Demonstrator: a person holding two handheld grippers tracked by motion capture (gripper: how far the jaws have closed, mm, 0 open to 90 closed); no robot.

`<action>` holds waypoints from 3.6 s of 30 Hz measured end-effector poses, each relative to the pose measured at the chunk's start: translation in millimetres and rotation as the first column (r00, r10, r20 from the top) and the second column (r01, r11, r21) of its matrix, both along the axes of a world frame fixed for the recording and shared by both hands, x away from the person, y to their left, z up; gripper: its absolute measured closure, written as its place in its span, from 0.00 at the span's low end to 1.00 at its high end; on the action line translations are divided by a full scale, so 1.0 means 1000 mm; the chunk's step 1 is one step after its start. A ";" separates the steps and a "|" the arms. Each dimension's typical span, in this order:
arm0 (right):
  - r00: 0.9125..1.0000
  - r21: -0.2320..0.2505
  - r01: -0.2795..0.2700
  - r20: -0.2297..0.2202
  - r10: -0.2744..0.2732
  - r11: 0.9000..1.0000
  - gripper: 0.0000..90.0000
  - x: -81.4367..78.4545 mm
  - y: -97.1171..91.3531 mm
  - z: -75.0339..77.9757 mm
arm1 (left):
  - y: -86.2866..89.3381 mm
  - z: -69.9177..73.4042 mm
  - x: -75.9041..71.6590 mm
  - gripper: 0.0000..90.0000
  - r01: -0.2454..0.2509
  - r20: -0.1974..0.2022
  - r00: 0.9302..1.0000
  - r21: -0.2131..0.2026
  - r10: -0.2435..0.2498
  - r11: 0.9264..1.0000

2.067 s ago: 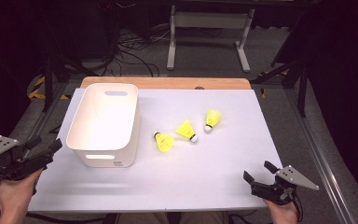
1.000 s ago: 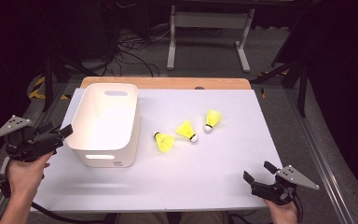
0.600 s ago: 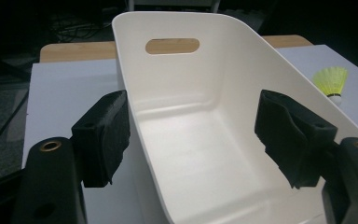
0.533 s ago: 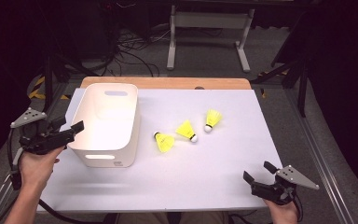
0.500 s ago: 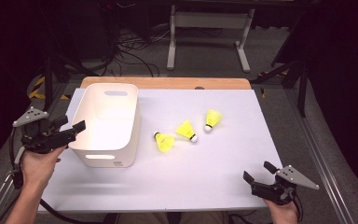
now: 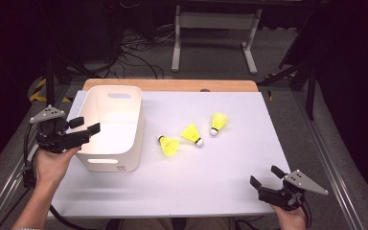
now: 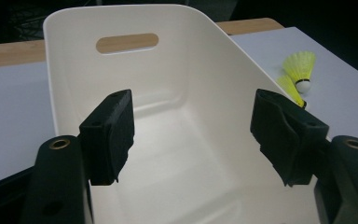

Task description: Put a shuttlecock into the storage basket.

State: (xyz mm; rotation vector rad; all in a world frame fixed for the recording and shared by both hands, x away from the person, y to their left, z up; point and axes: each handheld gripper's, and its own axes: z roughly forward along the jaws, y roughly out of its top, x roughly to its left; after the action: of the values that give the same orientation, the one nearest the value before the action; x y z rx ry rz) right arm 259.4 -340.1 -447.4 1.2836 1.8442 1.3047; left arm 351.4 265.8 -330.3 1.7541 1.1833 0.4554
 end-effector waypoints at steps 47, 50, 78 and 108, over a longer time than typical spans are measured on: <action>1.000 0.006 -0.022 -0.020 0.022 1.000 0.09 0.001 0.001 -0.001 | -0.087 0.013 0.032 0.41 0.271 -0.137 0.955 0.050 -0.262 0.961; 0.999 0.019 -0.025 -0.023 0.026 1.000 0.09 0.001 0.001 -0.001 | -0.093 0.015 0.033 0.43 0.290 -0.142 0.950 0.054 -0.280 0.956; 0.994 0.015 -0.034 -0.103 0.036 0.999 0.13 0.005 0.008 0.006 | -0.141 0.011 0.052 0.40 0.403 -0.232 0.902 0.153 -0.364 0.902; 0.936 -0.016 -0.278 -0.228 0.268 0.960 0.38 0.063 0.082 0.031 | -0.162 -0.001 0.061 0.41 0.453 -0.337 0.864 0.193 -0.374 0.870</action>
State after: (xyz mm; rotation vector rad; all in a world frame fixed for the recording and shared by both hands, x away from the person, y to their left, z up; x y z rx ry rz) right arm 322.2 -258.1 -416.0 1.2226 2.2655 1.2868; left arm 412.4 103.9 -331.3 2.3065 0.9199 0.0952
